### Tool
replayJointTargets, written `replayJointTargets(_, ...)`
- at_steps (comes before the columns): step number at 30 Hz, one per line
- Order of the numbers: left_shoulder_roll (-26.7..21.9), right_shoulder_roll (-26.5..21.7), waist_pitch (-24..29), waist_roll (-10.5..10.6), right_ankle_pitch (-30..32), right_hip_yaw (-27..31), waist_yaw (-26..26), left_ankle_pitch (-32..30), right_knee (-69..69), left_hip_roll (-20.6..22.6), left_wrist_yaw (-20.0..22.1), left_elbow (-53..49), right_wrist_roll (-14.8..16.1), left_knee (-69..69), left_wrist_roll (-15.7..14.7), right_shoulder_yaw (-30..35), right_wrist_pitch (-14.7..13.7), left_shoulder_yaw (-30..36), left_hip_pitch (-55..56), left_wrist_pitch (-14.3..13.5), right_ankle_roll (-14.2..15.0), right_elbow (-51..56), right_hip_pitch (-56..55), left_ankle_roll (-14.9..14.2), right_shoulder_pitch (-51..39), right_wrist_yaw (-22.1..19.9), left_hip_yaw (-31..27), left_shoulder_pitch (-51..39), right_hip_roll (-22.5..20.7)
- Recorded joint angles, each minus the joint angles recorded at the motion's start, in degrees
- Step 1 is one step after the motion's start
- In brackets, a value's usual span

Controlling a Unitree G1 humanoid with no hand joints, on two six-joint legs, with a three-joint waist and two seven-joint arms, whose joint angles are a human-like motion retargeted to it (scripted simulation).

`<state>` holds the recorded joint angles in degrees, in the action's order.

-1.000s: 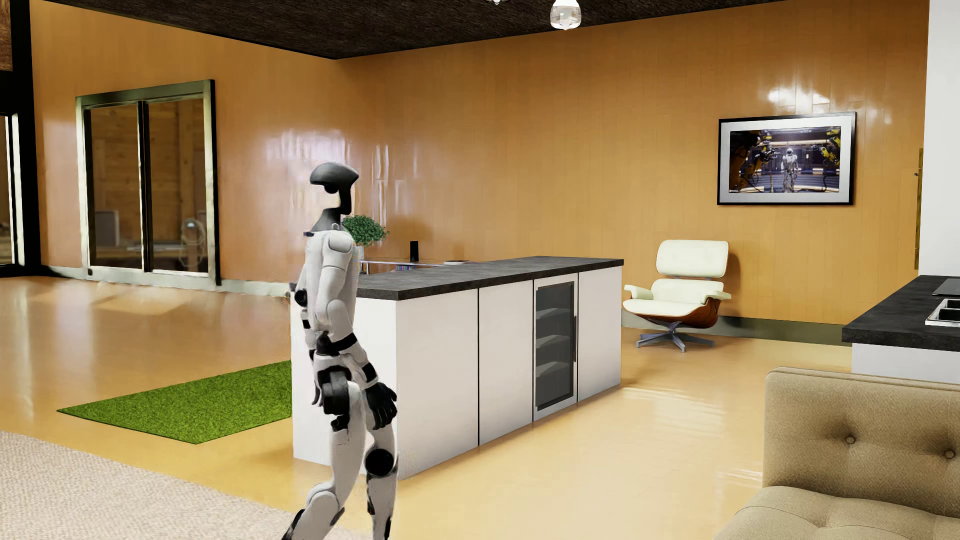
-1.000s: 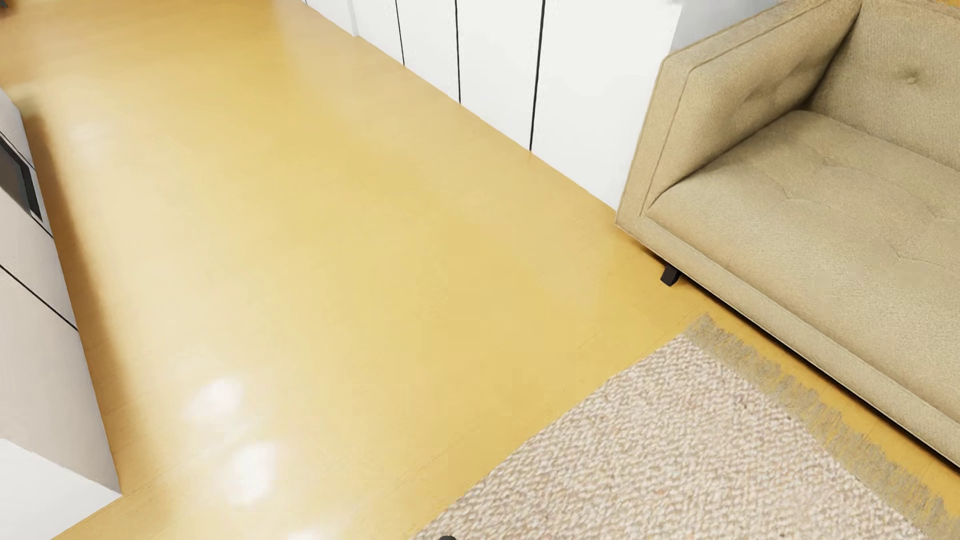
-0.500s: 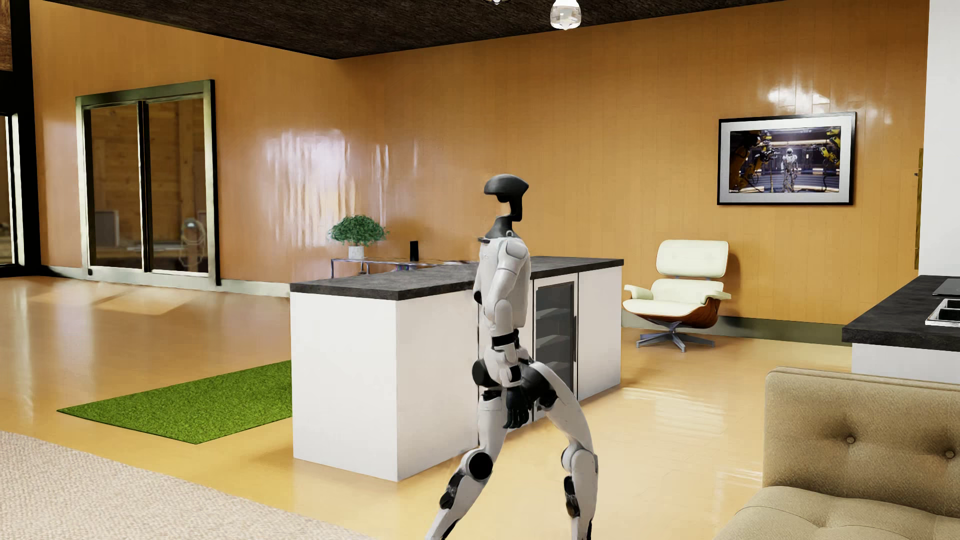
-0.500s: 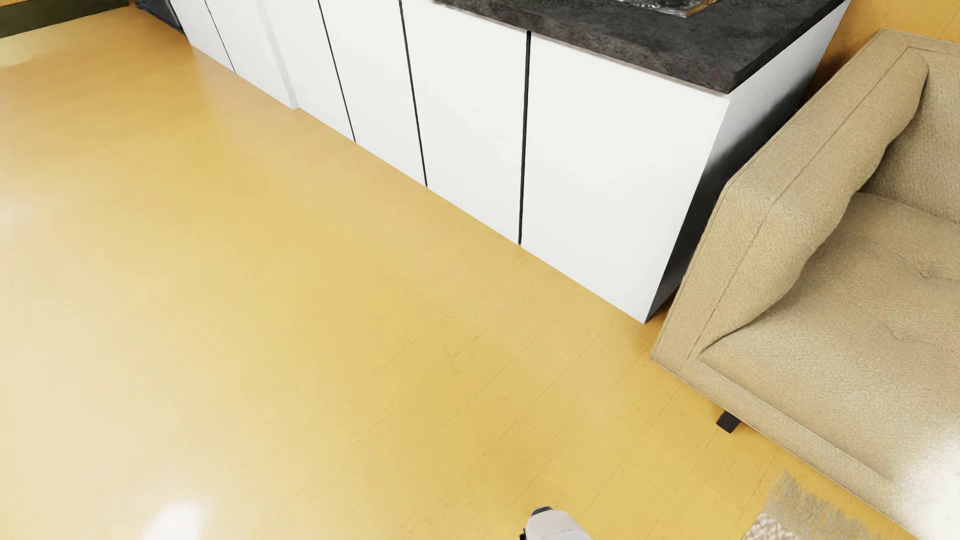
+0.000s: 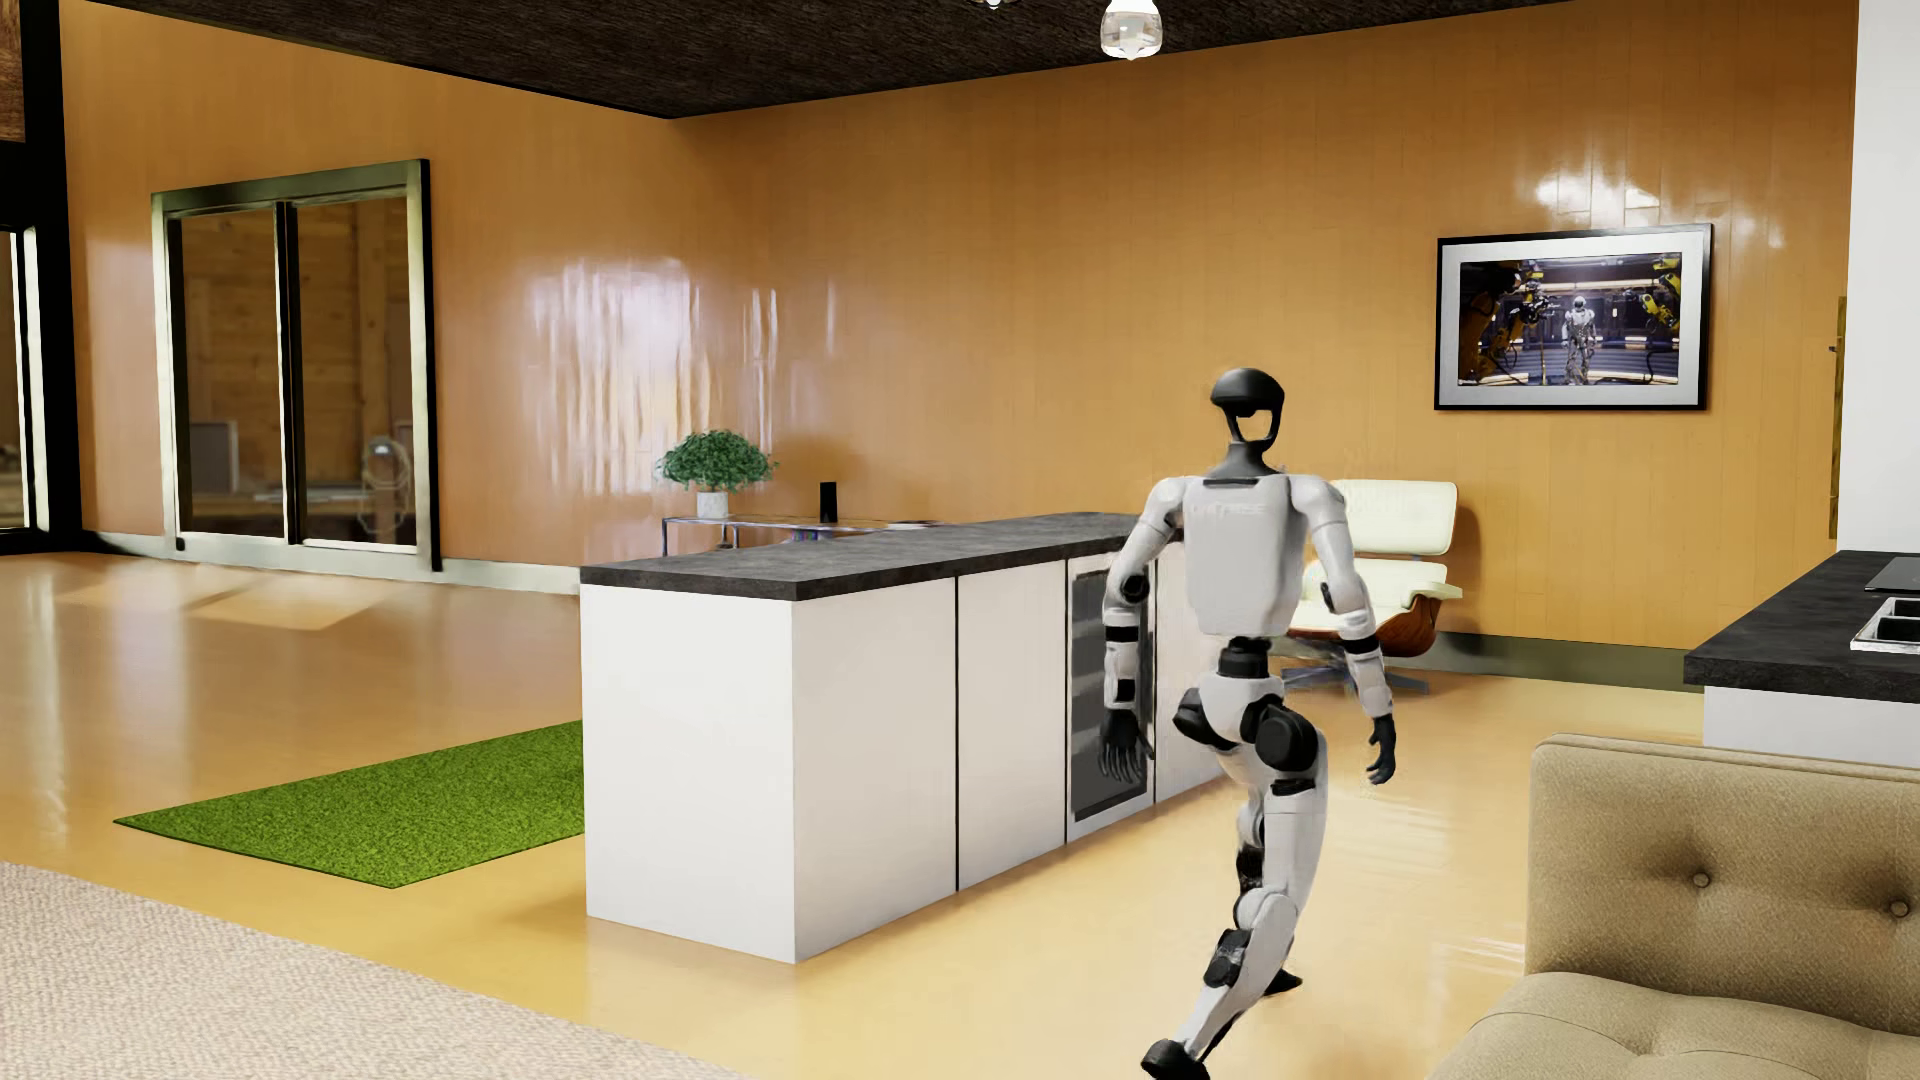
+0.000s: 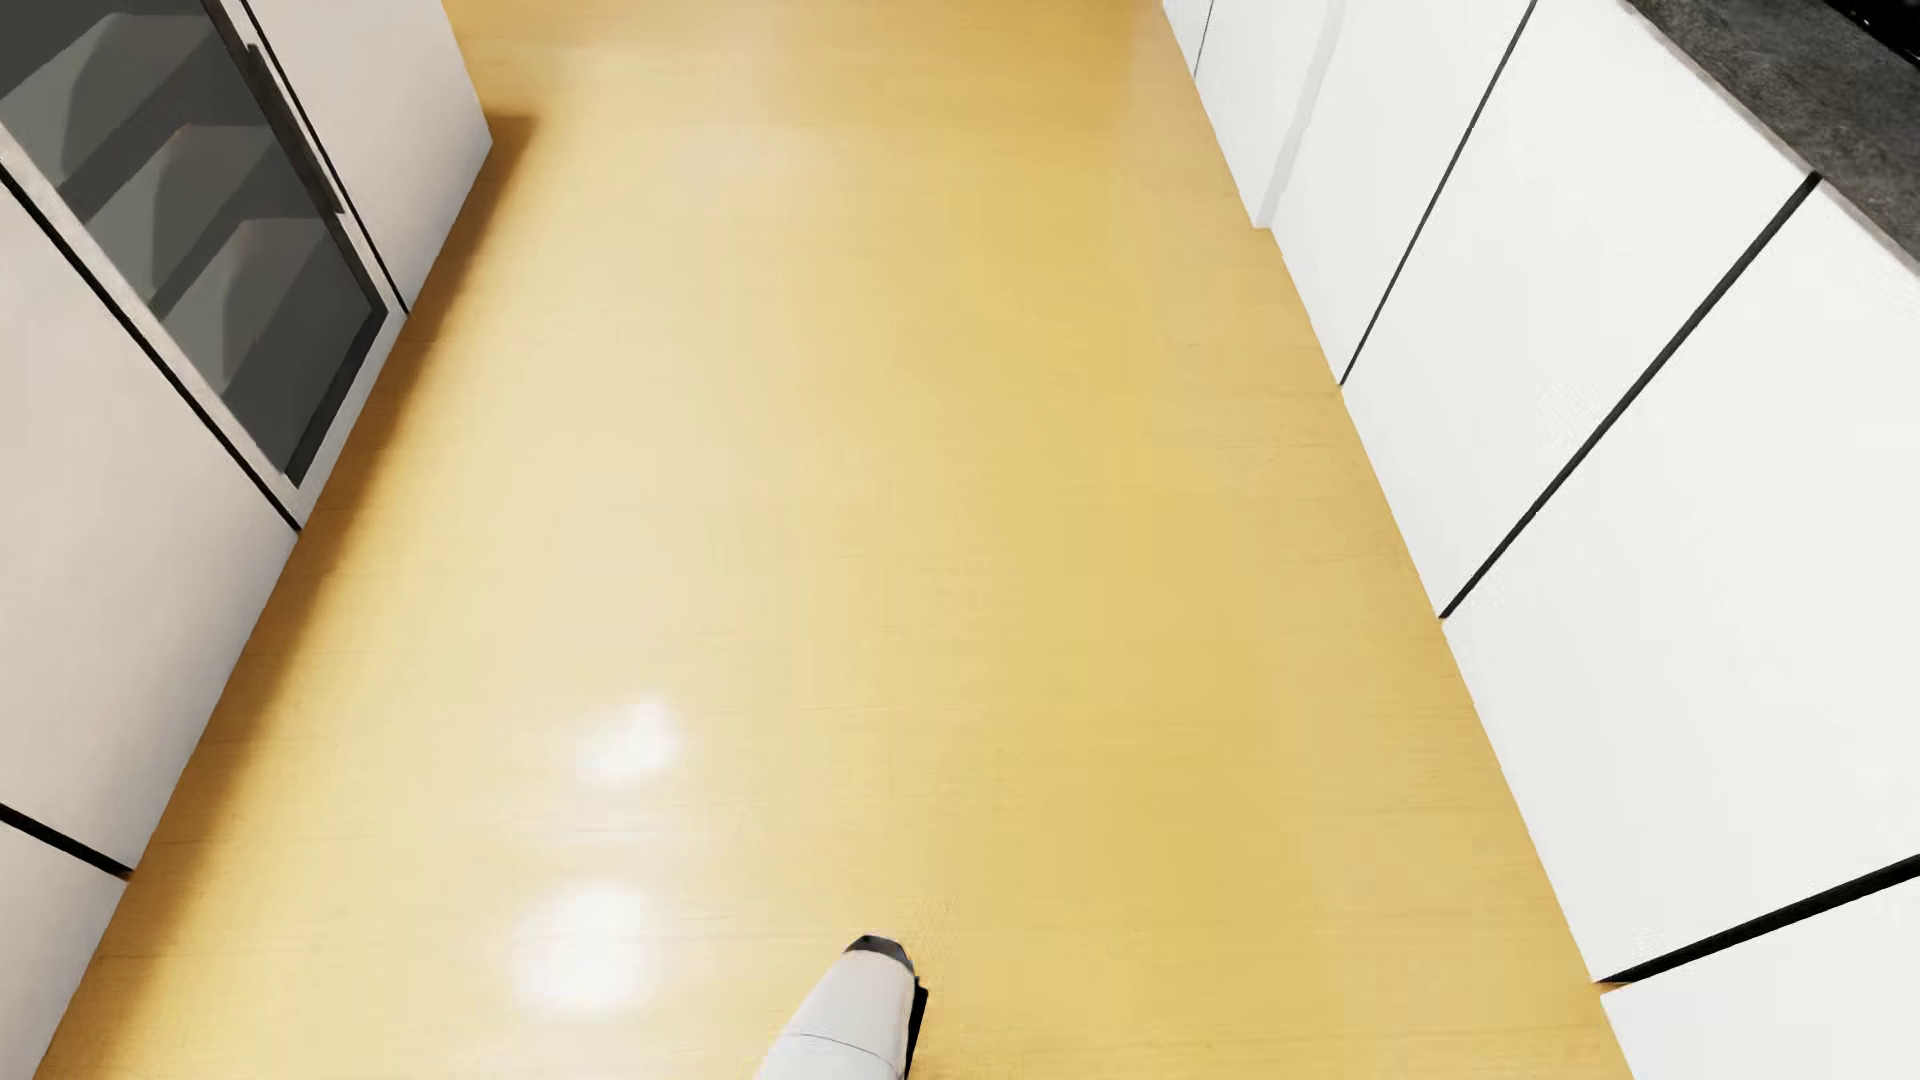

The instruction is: Go to the armchair

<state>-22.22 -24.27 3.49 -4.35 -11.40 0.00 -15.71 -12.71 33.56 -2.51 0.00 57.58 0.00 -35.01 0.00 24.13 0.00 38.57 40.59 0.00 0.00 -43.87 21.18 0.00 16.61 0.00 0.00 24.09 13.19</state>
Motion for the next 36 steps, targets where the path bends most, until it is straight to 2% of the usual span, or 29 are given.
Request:
replayJointTargets(1, 0.09, 1.07, -0.68, -3.39, 10.22, 0.0, 1.16, -5.18, 4.79, 3.82, 0.0, 2.46, 0.0, -5.41, 0.0, -1.06, 0.0, 2.53, 1.98, 0.0, 0.0, -1.51, -1.91, 0.0, 0.3, 0.0, 0.0, -0.29, 2.47)
replayJointTargets(2, 0.06, 1.65, -0.3, -3.42, 19.38, 0.0, 3.22, -2.44, 12.7, 6.07, 0.0, 3.96, 0.0, -8.68, 0.0, -1.3, 0.0, 4.95, -0.25, 0.0, 0.0, -4.04, -4.34, 0.0, 0.99, 0.0, 0.0, -1.33, 1.33)
replayJointTargets(3, -0.14, 1.77, -0.6, -3.79, 21.67, 0.0, 4.91, -0.19, 23.62, 8.94, 0.0, 2.91, 0.0, -10.93, 0.0, 0.27, 0.0, 4.14, -1.92, 0.0, 0.0, -5.49, -11.28, 0.0, 0.84, 0.0, 0.0, -1.95, 0.55)
replayJointTargets(4, 0.75, 1.88, 1.04, -4.32, 16.3, 0.0, 7.68, 1.42, 33.64, 12.38, 0.0, 2.83, 0.0, -9.76, 0.0, 1.6, 0.0, 0.75, -7.91, 0.0, 0.0, -6.11, -15.1, 0.0, 0.29, 0.0, 0.0, -2.6, 1.18)
replayJointTargets(5, 0.87, 2.13, 1.9, -3.41, 8.19, 0.0, 10.05, 3.69, 41.16, 14.49, 0.0, 1.53, 0.0, -8.09, 0.0, 1.96, 0.0, 0.4, -13.63, 0.0, 0.0, -6.7, -21.47, 0.0, 0.66, 0.0, 0.0, -4.63, -1.62)
replayJointTargets(7, 0.17, 2.91, 1.45, -1.91, -3.21, 0.0, 16.09, 12.13, 44.74, 17.41, 0.0, -5.41, 0.0, -1.99, 0.0, 3.62, 0.0, -0.62, -25.33, 0.0, 0.0, -6.68, -35.62, 0.0, 2.04, 0.0, 0.0, -8.32, -4.41)
replayJointTargets(9, -0.28, 2.71, 3.78, 0.91, -3.61, 0.0, 23.16, 19.89, 29.18, 14.19, 0.0, -13.07, 0.0, 5.7, 0.0, 4.04, 0.0, -6.63, -41.15, 0.0, 0.0, -6.4, -40.49, 0.0, 3.34, 0.0, 0.0, -10.61, -7.41)
replayJointTargets(11, -0.25, 2.46, 2.93, 2.08, -0.61, 0.0, 28.52, 29.45, 8.45, 12.3, 0.0, -17.85, 0.0, 10.61, 0.0, 3.07, 0.0, -10.02, -50.32, 0.0, 0.0, -5.63, -45.27, 0.0, 4.5, 0.0, 0.0, -15.55, -5.7)
replayJointTargets(12, -0.92, 2.74, 2.01, 1.62, -0.1, 0.0, 30.48, 32.6, -2.99, 11.94, 0.0, -20.67, 0.0, 11.26, 0.0, 2.58, 0.0, -10.93, -53.15, 0.0, 0.0, -5.19, -46.31, 0.0, 4.86, 0.0, 0.0, -17.84, -4.48)
replayJointTargets(13, -1.16, 2.56, 1.09, 1.91, 0.12, 0.0, 31.28, 35.21, -7.08, 10.52, 0.0, -22.64, 0.0, 11.94, 0.0, 2.42, 0.0, -11.62, -56.4, 0.0, 0.0, -4.67, -48.12, 0.0, 5.59, 0.0, 0.0, -19.85, -3.38)
replayJointTargets(15, -1.41, 2.86, 1.1, 1.8, -2.46, 0.0, 34.23, 35.03, -1.06, 7.03, 0.0, -26.04, 0.0, 10.31, 0.0, 1.58, 0.0, -14.57, -63.46, 0.0, 0.0, -5.68, -50.74, 0.0, 6.32, 0.0, 0.0, -19.64, -2.82)
replayJointTargets(16, -0.59, 2.95, -0.46, 2.63, 2.7, 0.0, 34.89, 30.87, 5.4, 5.98, 0.0, -25.39, 0.0, 6.32, 0.0, 1.92, 0.0, -15.61, -63.52, 0.0, 0.0, -7.86, -54.07, 0.0, 6.01, 0.0, 0.0, -18.93, -3.3)
replayJointTargets(17, 1.25, 3.13, -1.46, 5.44, 4.56, 0.0, 34.84, 20.76, 12.26, 3.52, 0.0, -22.09, 0.0, -0.27, 0.0, 2.3, 0.0, -15.65, -63.14, 0.0, 0.0, -11.0, -55.1, 0.0, 5.95, 0.0, 0.0, -17.44, -6.36)
replayJointTargets(18, 1.99, 3.07, -0.67, 5.96, 2.09, 0.0, 33.45, 7.79, 16.38, 2.95, 0.0, -19.39, 0.0, -9.56, 0.0, 3.29, 0.0, -14.57, -61.51, 0.0, 0.0, -13.6, -51.86, 0.0, 5.05, 0.0, 0.0, -15.53, -8.36)
replayJointTargets(19, 2.15, 3.75, -0.59, 6.17, -1.24, 0.0, 32.73, 0.59, 18.03, 2.41, 0.0, -15.73, 0.0, -23.68, 0.0, 2.64, 0.0, -11.07, -55.05, 0.0, 0.0, -15.66, -49.11, 0.0, 3.78, 0.0, 0.0, -15.3, -10.62)
replayJointTargets(21, 1.99, 4.04, 0.2, 4.83, -3.29, 0.0, 27.89, 6.35, 12.32, 4.23, 0.0, -10.2, 0.0, -43.2, 0.0, 3.2, 0.0, -3.74, -42.08, 0.0, 0.0, -13.34, -37.73, 0.0, 2.36, 0.0, 0.0, -14.88, -12.34)
replayJointTargets(22, 2.4, 4.34, 0.62, 3.41, -3.18, 0.0, 24.34, 8.49, 9.0, 5.86, 0.0, -7.7, 0.0, -45.8, 0.0, 3.08, 0.0, -3.88, -35.93, 0.0, 0.0, -12.29, -32.32, 0.0, 1.32, 0.0, 0.0, -13.1, -12.61)
replayJointTargets(24, 1.67, 3.69, 1.22, 0.96, -2.77, 0.0, 17.22, 2.07, 2.58, 8.28, 0.0, -4.08, 0.0, -33.93, 0.0, 2.27, 0.0, -0.53, -26.13, 0.0, 0.0, -6.16, -21.46, 0.0, -0.11, 0.0, 0.0, -9.18, -11.88)
replayJointTargets(26, 0.9, 2.71, 1.44, 0.01, -2.81, 0.0, 11.76, -8.56, -1.64, 7.85, 0.0, -3.15, 0.0, -9.74, 0.0, 0.52, 0.0, -0.41, -19.2, 0.0, 0.0, -0.4, -13.44, 0.0, -2.65, 0.0, 0.0, -5.1, -10.82)
replayJointTargets(27, 0.75, 2.12, 0.96, 0.11, -3.7, 0.0, 9.89, 1.22, -3.11, 7.32, 0.0, -2.74, 0.0, 3.11, 0.0, 0.29, 0.0, -0.3, -17.66, 0.0, 0.0, 1.49, -10.73, 0.0, -4.52, 0.0, 0.0, -3.7, -10.93)
replayJointTargets(28, 0.49, 1.38, 0.87, 0.9, -4.23, 0.0, 8.99, 23.11, -4.1, 6.0, 0.0, -3.21, 0.0, 8.82, 0.0, -0.57, 0.0, 0.71, -17.17, 0.0, 0.0, 3.76, -6.98, 0.0, -6.27, 0.0, 0.0, -2.16, -11.33)
replayJointTargets(29, 1.19, 1.13, -1.19, 0.39, -5.08, 0.0, 6.34, 35.45, -1.88, 4.57, 0.0, -0.62, 0.0, 8.0, 0.0, -2.04, 0.0, 0.27, -14.55, 0.0, 0.0, 5.2, -7.65, 0.0, -7.04, 0.0, 0.0, -1.48, -8.96)
replayJointTargets(30, 1.75, 1.58, -0.87, 0.56, -3.79, 0.0, 4.7, 34.4, -1.23, 3.72, 0.0, 0.81, 0.0, 8.86, 0.0, -4.08, 0.0, -0.13, -12.31, 0.0, 0.0, 5.57, -5.45, 0.0, -7.14, 0.0, 0.0, -0.82, -8.18)
replayJointTargets(31, 2.34, 2.16, -0.92, -0.01, -0.51, 0.0, 3.59, 19.33, 1.01, 3.93, 0.0, 2.33, 0.0, 5.71, 0.0, -5.88, 0.0, -1.17, -10.04, 0.0, 0.0, 5.45, -3.46, 0.0, -6.43, 0.0, 0.0, 0.13, -6.38)
replayJointTargets(32, 2.54, 2.9, -2.23, -1.93, 6.39, 0.0, 4.44, 3.67, 6.39, 6.46, 0.0, 2.82, 0.0, 3.49, 0.0, -6.59, 0.0, -0.12, -8.08, 0.0, 0.0, 4.55, -5.14, 0.0, -5.82, 0.0, 0.0, 0.35, -3.75)
replayJointTargets(33, 2.4, 3.86, -1.89, -3.31, 16.28, 0.0, 7.37, -2.29, 15.91, 10.37, 0.0, 3.39, 0.0, -3.29, 0.0, -6.39, 0.0, 2.11, -7.62, 0.0, 0.0, 1.98, -6.44, 0.0, -4.07, 0.0, 0.0, 0.29, -2.17)
replayJointTargets(34, 2.38, 4.7, -1.23, -4.25, 22.89, 0.0, 8.83, -1.43, 27.05, 11.9, 0.0, 3.97, 0.0, -5.92, 0.0, -6.33, 0.0, 1.24, -10.33, 0.0, 0.0, -0.43, -11.42, 0.0, -3.12, 0.0, 0.0, -1.1, -1.35)
replayJointTargets(35, 2.58, 4.82, -0.01, -4.49, 18.23, 0.0, 9.88, -0.67, 39.72, 14.85, 0.0, 3.23, 0.0, -6.7, 0.0, -3.26, 0.0, 0.21, -13.84, 0.0, 0.0, -2.66, -18.26, 0.0, -3.28, 0.0, 0.0, -2.7, -1.11)
replayJointTargets(36, 2.51, 4.9, 1.69, -4.05, 9.01, 0.0, 11.8, 2.7, 47.52, 15.61, 0.0, 2.03, 0.0, -3.43, 0.0, -0.78, 0.0, -0.55, -20.85, 0.0, 0.0, -4.95, -24.02, 0.0, -3.63, 0.0, 0.0, -5.03, -1.81)
